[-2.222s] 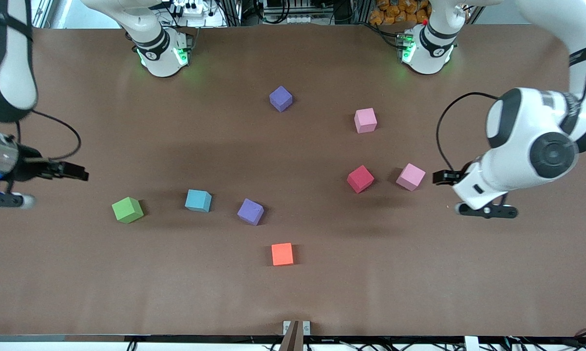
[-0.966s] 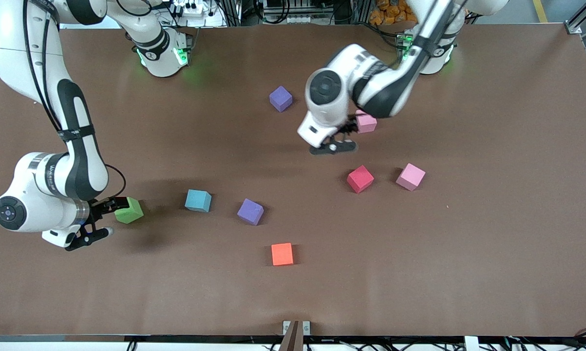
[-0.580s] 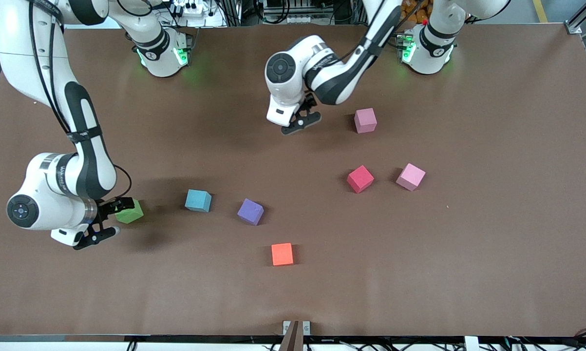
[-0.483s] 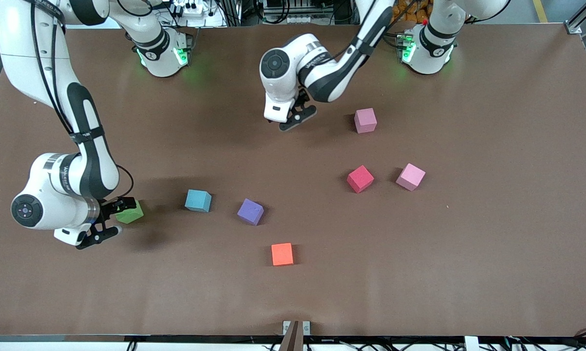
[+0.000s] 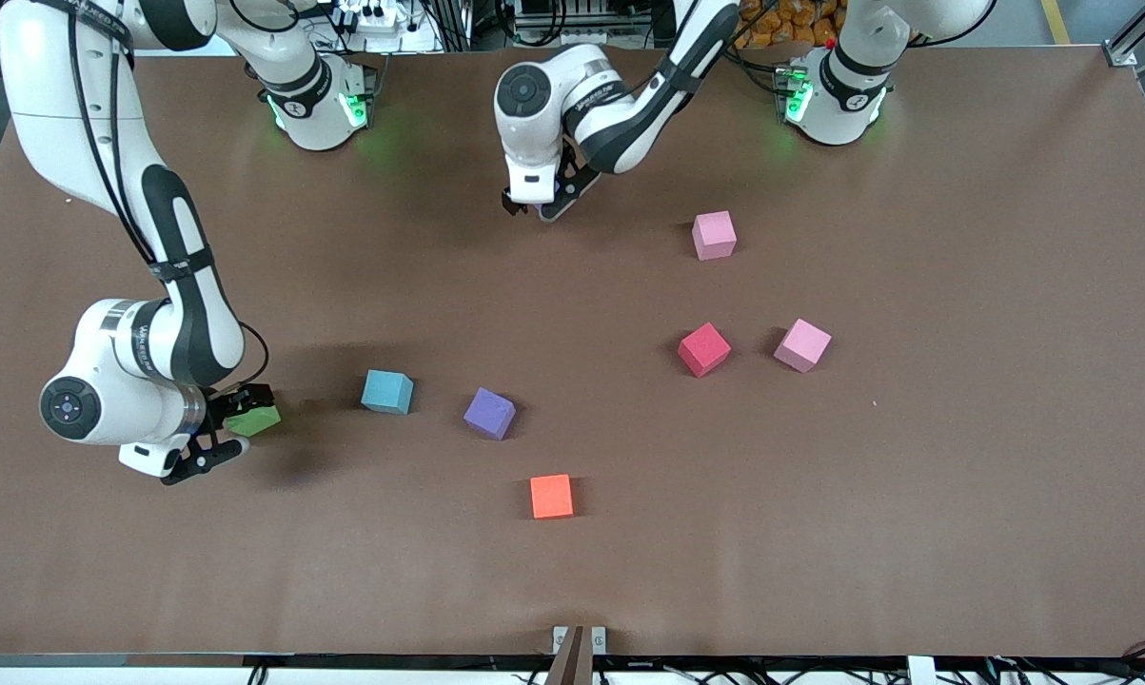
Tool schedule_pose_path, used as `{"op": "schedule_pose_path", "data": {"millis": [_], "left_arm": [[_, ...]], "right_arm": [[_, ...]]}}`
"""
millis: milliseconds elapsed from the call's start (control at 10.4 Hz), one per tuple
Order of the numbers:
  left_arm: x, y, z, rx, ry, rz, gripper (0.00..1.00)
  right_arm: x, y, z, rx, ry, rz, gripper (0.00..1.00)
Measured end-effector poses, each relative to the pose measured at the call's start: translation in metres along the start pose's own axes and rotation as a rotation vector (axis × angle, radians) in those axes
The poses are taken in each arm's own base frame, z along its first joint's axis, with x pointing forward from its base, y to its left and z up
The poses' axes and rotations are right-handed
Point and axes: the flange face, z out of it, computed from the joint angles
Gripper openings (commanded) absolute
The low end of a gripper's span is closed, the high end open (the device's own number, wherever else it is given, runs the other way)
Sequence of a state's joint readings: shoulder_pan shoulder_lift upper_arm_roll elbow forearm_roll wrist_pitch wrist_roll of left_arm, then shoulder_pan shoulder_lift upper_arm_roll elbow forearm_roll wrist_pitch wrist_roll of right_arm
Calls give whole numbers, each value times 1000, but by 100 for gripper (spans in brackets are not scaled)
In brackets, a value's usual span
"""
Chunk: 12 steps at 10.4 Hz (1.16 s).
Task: Arrange blocks into number 1
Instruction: 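Grasp the green cube with the right gripper while the left gripper reaches the purple cube, then lower the left gripper and grasp the purple cube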
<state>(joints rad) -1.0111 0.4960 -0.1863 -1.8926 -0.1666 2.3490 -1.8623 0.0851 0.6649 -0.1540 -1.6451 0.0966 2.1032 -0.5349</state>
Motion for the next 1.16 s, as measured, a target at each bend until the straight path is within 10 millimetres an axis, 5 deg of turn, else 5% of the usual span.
{"op": "schedule_pose_path", "data": {"millis": [193,386,580,869,1159], "left_arm": [[-19,-39,12,-24,11,-51,100],[-19,-50,21,-30,62,-104,100],[-6,-42,24,-50,91,-144,100],[19,-10,16,-90,86,-197,100],[13,-2,36,-77,104,-169,100]], "right_arm": [[-1,0,5,1,-4,-6,100],[-2,-1,12,-4,1,-9,100],[-4,-2,22,-10,6,-11,89],[-4,-1,24,-12,8,-11,43],[-4,0,23,-16,15,-9,47]]}}
